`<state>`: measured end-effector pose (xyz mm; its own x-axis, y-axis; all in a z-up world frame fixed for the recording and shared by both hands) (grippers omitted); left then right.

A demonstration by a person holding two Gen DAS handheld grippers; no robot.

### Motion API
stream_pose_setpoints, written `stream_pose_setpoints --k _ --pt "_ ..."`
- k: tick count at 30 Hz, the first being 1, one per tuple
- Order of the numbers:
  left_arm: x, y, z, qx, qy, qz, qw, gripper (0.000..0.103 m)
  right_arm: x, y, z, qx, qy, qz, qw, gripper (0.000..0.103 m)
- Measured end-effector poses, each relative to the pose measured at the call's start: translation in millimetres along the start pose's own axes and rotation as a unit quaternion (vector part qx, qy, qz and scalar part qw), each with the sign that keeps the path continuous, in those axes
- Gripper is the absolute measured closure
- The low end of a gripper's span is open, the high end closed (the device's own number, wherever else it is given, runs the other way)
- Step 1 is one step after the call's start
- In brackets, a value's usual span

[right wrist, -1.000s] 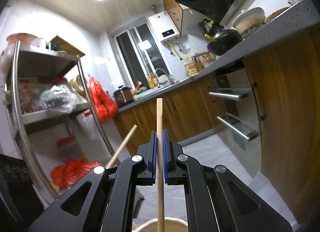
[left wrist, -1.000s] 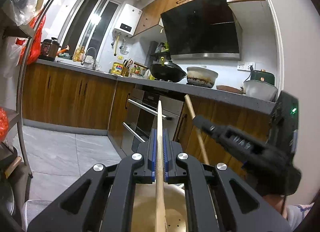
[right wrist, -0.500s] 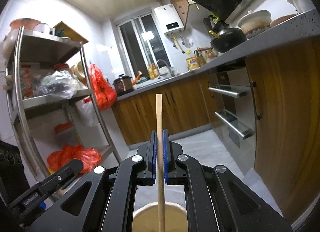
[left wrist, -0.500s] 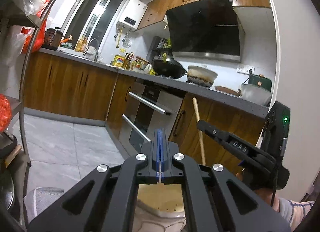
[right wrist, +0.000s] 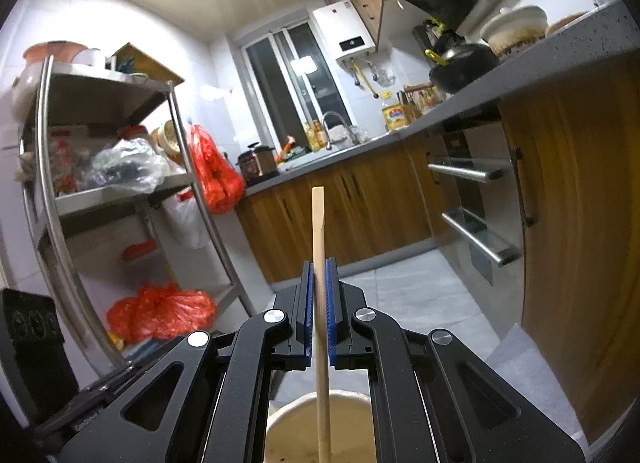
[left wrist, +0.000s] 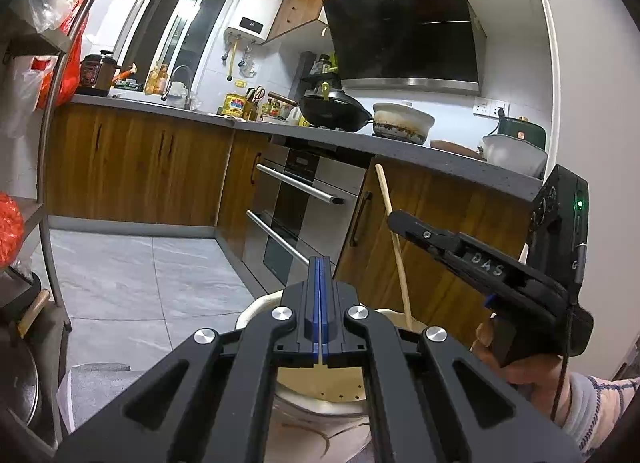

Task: Organize utensils
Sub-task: 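Lower both chopsticks into the holder cups and open both tools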

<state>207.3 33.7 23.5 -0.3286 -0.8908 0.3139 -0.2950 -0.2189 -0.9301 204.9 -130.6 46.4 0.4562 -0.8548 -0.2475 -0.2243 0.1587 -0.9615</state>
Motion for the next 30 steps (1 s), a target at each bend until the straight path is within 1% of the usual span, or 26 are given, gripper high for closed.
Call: stream_pose_setpoints --k 2,3,4,5,6,7,8,9,12,14,16,18,19,20,21,22,23,24,25,26,27,28,30 --pt "2.9 -0.8 -0.9 0.001 -0.001 0.005 1.0 0.103 -4.2 4.0 3.5 -0.014 0.005 -0.018 1.0 0.096" --pt "4.2 -1.1 -1.8 0.001 0.0 0.007 1.0 0.103 -5.5 6.7 6.6 -0.028 0.004 -0.023 0.999 0.096" --pt "5.3 -1.5 -2.5 0.0 -0.001 0.007 1.0 0.103 -6.5 10.3 10.9 -0.052 0.004 -0.024 0.998 0.096" --pt "6.1 -2.1 -3.7 0.0 -0.003 0.008 1.0 0.103 -5.9 11.6 11.8 -0.062 0.007 -0.024 0.998 0.096" --pt "7.0 -3.3 -5.5 0.0 -0.004 0.007 1.0 0.103 -5.5 12.2 11.2 -0.068 0.011 -0.025 0.997 0.093" --pt "7.8 -5.0 -7.3 0.0 -0.005 0.005 1.0 0.103 -4.5 11.1 9.3 -0.075 0.014 -0.026 0.997 0.082" --pt "8.6 -6.6 -8.7 0.0 -0.006 0.004 1.0 0.103 -4.2 9.7 6.6 -0.077 0.014 -0.023 0.997 0.076" --pt "9.5 -7.6 -11.3 0.001 -0.008 0.004 1.0 0.103 -3.1 6.6 1.8 -0.076 0.013 -0.018 0.997 0.07" --pt "16.3 -10.8 -23.7 0.0 -0.015 0.01 0.9998 0.103 -2.6 -9.6 -20.2 -0.061 0.017 -0.016 0.998 0.07" --pt "22.9 -12.9 -31.1 0.0 -0.02 0.018 0.9996 0.103 -3.4 -19.2 -36.0 -0.052 0.016 -0.018 0.998 0.067" --pt "31.1 -13.9 -41.1 -0.001 -0.029 0.029 0.9991 0.103 -4.7 -26.7 -56.0 -0.044 0.011 -0.018 0.999 0.055" --pt "39.5 -14.0 -49.8 -0.003 -0.041 0.043 0.9982 0.103 -2.9 -28.3 -71.1 -0.042 0.01 -0.017 0.999 0.05" --pt "45.1 -12.7 -55.5 -0.003 -0.044 0.048 0.9979 0.103 -1.9 -28.1 -80.9 -0.042 0.009 -0.015 0.999 0.044" --pt "48.8 -11.0 -59.7 -0.006 -0.048 0.052 0.9975 0.102 -1.4 -27.8 -86.7 -0.042 0.007 -0.013 0.999 0.041" --pt "52.1 -9.1 -63.3 -0.009 -0.054 0.056 0.997 0.1 -0.9 -27.3 -94.6 -0.042 0.006 -0.011 0.999 0.036" --pt "55.3 -7.4 -66.5 -0.012 -0.056 0.058 0.9967 0.098 -0.4 -26.5 -102.1 -0.041 0.007 -0.012 0.999 0.03" --pt "58.1 -5.0 -70.3 -0.016 -0.06 0.062 0.9962 0.096 -0.2 -25.6 -107.1 -0.041 0.008 -0.015 0.999 0.027" --pt "61.1 -1.1 -74.9 -0.019 -0.067 0.067 0.9953 0.088 -1.5 -24.5 -111.9 -0.043 0.009 -0.02 0.999 0.023" --pt "63.0 2.2 -78.4 -0.021 -0.072 0.069 0.9947 0.075 -2.9 -21.4 -118.4 -0.045 0.009 -0.03 0.999 0.02" --pt "64.1 5.5 -82.3 -0.023 -0.075 0.07 0.9945 0.067 -3.8 -18.6 -124.0 -0.046 0.012 -0.038 0.998 0.019" --pt "65.2 9.4 -86.4 -0.025 -0.078 0.068 0.9943 0.053 -4.2 -15.6 -128.0 -0.049 0.013 -0.043 0.998 0.015" --pt "66.1 12.2 -88.3 -0.026 -0.081 0.068 0.994 0.049 -4.7 -12.8 -131.4 -0.05 0.013 -0.046 0.998 0.013" --pt "66.6 20.3 -94.7 -0.035 -0.088 0.065 0.9934 0.047 -5.5 -5.8 -138.7 -0.057 0.014 -0.054 0.997 0.011"
Point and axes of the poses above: each gripper's, at about its wrist camera, not at the fingertips, and z roughly the way its jaws point, x to its right, y to its underside, the point moved 7 cm from there along z, roughly the way its jaws point, and after that the axes turned 4 degrees about -z, right-handed, at the moved point
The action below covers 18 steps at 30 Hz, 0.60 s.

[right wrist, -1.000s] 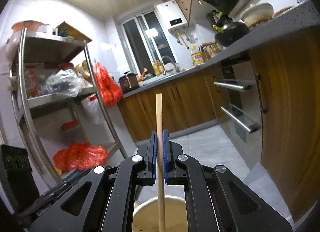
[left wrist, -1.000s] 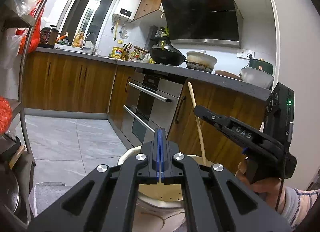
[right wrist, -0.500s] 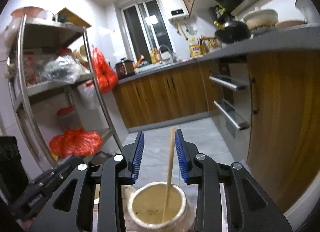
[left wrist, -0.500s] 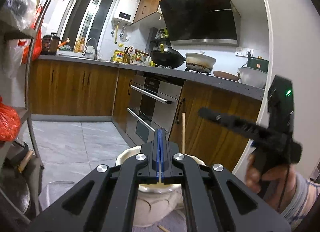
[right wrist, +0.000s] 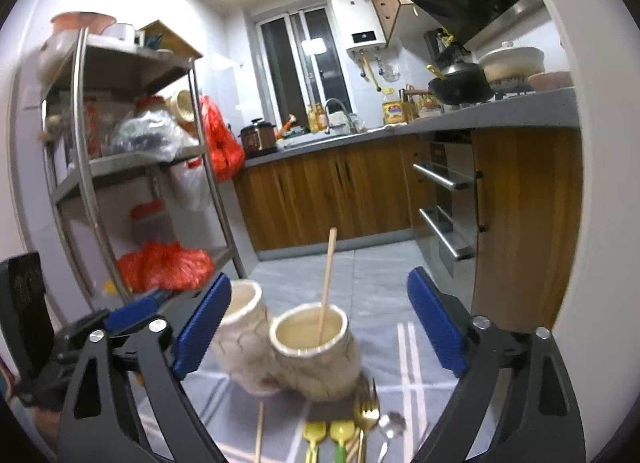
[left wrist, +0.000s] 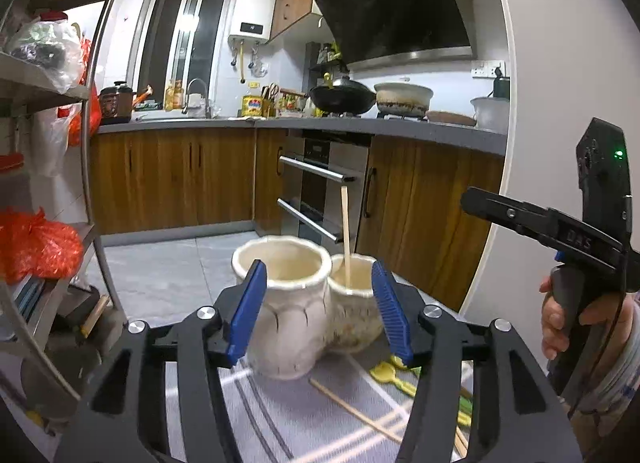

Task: Organize utensils
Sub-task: 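Lower both chopsticks into the holder cups and open both tools, then grasp another wooden chopstick with the left tool while the right tool grasps the gold fork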

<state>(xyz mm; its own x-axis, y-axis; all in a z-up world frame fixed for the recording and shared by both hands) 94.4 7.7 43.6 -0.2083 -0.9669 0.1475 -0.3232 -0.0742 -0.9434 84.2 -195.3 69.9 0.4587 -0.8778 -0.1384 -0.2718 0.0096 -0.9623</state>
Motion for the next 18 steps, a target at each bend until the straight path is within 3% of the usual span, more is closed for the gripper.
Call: stream_pose_setpoints --k 4,10,18 --pt "0.3 13.4 -7.4 -0.017 -0.012 -0.012 0.9997 0.028 2.0 11.2 -7.7 -0.011 0.008 -0.009 1.0 0.008" --pt "4.4 30.1 -16.6 -0.037 -0.026 -0.017 0.9988 0.009 13.4 25.9 -18.2 -0.027 0.025 -0.006 0.999 0.006" --pt "13.6 54.8 -15.3 -0.079 -0.052 -0.003 0.9955 0.006 32.5 49.4 -18.1 -0.067 0.055 -0.008 0.996 0.006"
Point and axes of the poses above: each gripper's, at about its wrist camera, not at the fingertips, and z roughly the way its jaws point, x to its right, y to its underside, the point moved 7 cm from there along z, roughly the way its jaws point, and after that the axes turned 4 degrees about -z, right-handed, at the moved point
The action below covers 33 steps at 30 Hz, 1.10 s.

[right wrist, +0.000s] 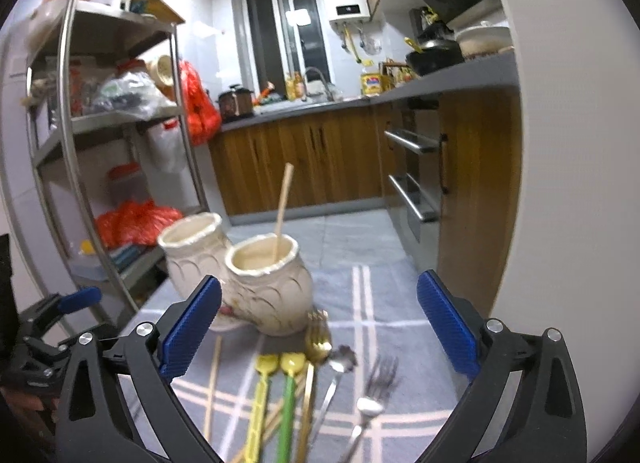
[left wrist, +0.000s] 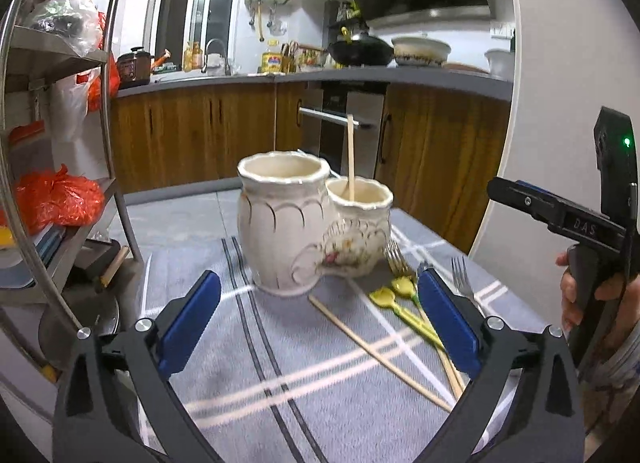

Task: Organize utensils
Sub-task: 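Grasp another wooden chopstick with the left tool while the right tool grasps the gold fork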

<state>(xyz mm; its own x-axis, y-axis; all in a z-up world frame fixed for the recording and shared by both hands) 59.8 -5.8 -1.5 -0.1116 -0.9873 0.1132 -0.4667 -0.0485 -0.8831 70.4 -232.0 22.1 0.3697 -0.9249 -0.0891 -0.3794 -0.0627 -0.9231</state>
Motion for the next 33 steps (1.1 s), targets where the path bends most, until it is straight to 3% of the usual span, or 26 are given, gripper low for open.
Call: stream_pose_setpoints --k 10,16,18,20,23,26,29,33 --pt "17.1 35.0 26.6 -0.065 -0.018 0.02 0.9975 0.006 30.9 30.0 14.1 -0.069 0.03 0.034 0.997 0.006" --pt "22.3 53.0 42.0 -0.103 -0.023 0.024 0.9941 0.006 13.8 46.9 31.0 -0.112 0.011 0.001 0.994 0.008" --pt "23.5 56.7 46.8 -0.114 -0.024 0.02 0.993 0.006 5.9 52.6 38.2 -0.127 0.0 -0.012 0.992 0.016" --pt "25.9 59.3 50.3 -0.122 -0.026 0.021 0.992 0.006 -0.2 59.1 45.2 -0.146 -0.009 -0.018 0.989 0.036" --pt "30.2 64.3 54.7 -0.133 -0.026 0.022 0.9905 0.006 -9.4 67.4 52.9 -0.169 -0.033 -0.018 0.985 0.055" --pt "36.5 69.1 59.9 -0.146 -0.024 0.02 0.9888 0.008 -16.8 73.8 60.4 -0.189 -0.047 -0.025 0.981 0.069" --pt "44.2 73.2 63.0 -0.157 -0.022 0.023 0.987 0.018 -22.8 81.9 67.8 -0.21 -0.051 -0.032 0.976 0.077" --pt "52.6 77.4 67.5 -0.173 -0.027 0.039 0.9839 0.038 -26.5 87.3 74.5 -0.227 -0.057 -0.038 0.972 0.08"
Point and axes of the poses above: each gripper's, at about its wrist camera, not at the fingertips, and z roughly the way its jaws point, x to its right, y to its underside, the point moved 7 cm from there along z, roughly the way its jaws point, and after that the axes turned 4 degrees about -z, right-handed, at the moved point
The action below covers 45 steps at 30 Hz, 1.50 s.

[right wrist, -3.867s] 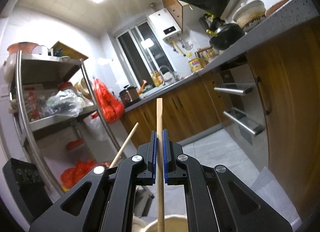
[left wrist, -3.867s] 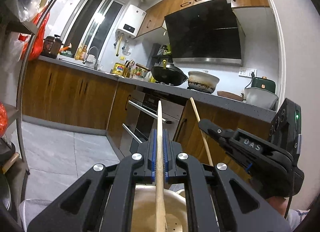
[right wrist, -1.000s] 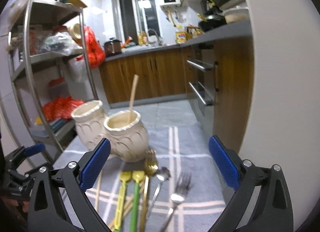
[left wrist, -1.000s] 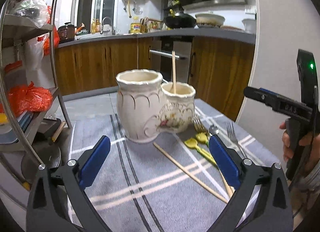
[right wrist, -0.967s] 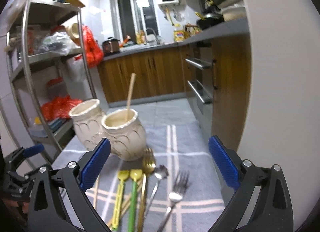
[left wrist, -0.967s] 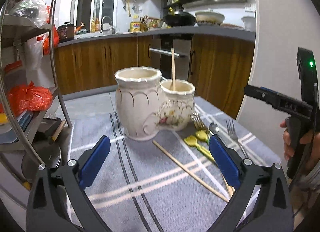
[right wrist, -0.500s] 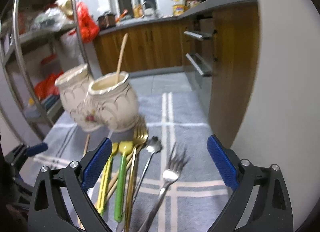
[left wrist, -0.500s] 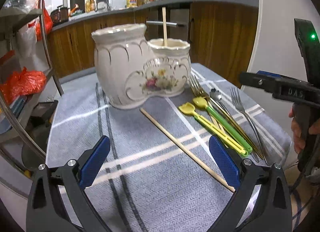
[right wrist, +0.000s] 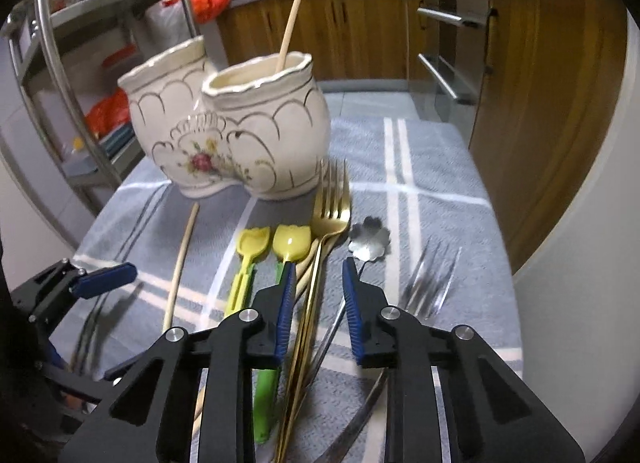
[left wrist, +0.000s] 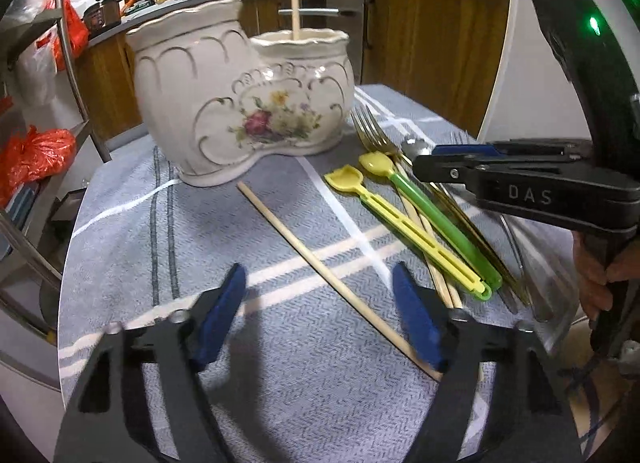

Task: Organize utensils
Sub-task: 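Grasp another wooden chopstick with the left tool while the right tool grasps the gold fork, then lift the chopstick and gold fork and carry both above the holder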

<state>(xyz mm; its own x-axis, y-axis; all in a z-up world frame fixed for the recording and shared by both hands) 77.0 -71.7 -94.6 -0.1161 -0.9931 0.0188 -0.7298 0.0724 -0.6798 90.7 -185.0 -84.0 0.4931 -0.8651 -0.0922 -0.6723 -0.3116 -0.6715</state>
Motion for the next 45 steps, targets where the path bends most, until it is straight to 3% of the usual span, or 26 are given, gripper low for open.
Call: stream_pose_setpoints --k 5,7,9,11,15,22,29,38,45 --pt "3.4 -1.4 5.6 -0.01 -0.001 -0.004 0.9999 0.049 -1.2 0.5 10.4 -0.016 0.011 -0.009 1.0 0.083" --pt "1.6 -3.4 6.5 -0.013 0.0 -0.004 0.9999 0.073 -1.3 -1.0 12.4 -0.017 0.006 -0.006 1.0 0.083" --pt "-3.5 -4.5 6.3 -0.02 0.009 -0.008 0.9997 0.087 -1.2 -1.6 14.3 -0.018 -0.007 -0.001 1.0 0.088" --pt "-9.3 -4.7 5.1 -0.026 0.024 -0.015 0.9993 0.089 -0.6 -2.2 14.2 -0.017 -0.013 0.005 1.0 0.093" --pt "-19.0 -3.8 2.9 -0.036 0.036 -0.013 0.9986 0.096 3.5 -2.2 11.3 -0.014 -0.008 0.01 1.0 0.095" --pt "-31.6 7.7 -7.2 -0.057 0.037 0.026 0.9973 0.099 6.6 -2.8 0.0 0.001 -0.01 0.017 1.0 0.096" --pt "-41.3 16.2 -19.6 -0.042 0.043 0.04 0.9974 0.099 12.1 -14.4 -28.9 0.056 -0.015 0.027 0.998 0.097" --pt "-55.8 5.3 -46.8 0.045 0.076 0.03 0.9957 0.099 4.5 -35.0 -81.8 0.172 -0.015 0.003 0.985 0.097" --pt "-64.0 -10.0 -79.7 0.137 0.104 0.017 0.985 0.099 -15.5 -47.5 -112.2 0.249 0.006 -0.028 0.968 0.097"
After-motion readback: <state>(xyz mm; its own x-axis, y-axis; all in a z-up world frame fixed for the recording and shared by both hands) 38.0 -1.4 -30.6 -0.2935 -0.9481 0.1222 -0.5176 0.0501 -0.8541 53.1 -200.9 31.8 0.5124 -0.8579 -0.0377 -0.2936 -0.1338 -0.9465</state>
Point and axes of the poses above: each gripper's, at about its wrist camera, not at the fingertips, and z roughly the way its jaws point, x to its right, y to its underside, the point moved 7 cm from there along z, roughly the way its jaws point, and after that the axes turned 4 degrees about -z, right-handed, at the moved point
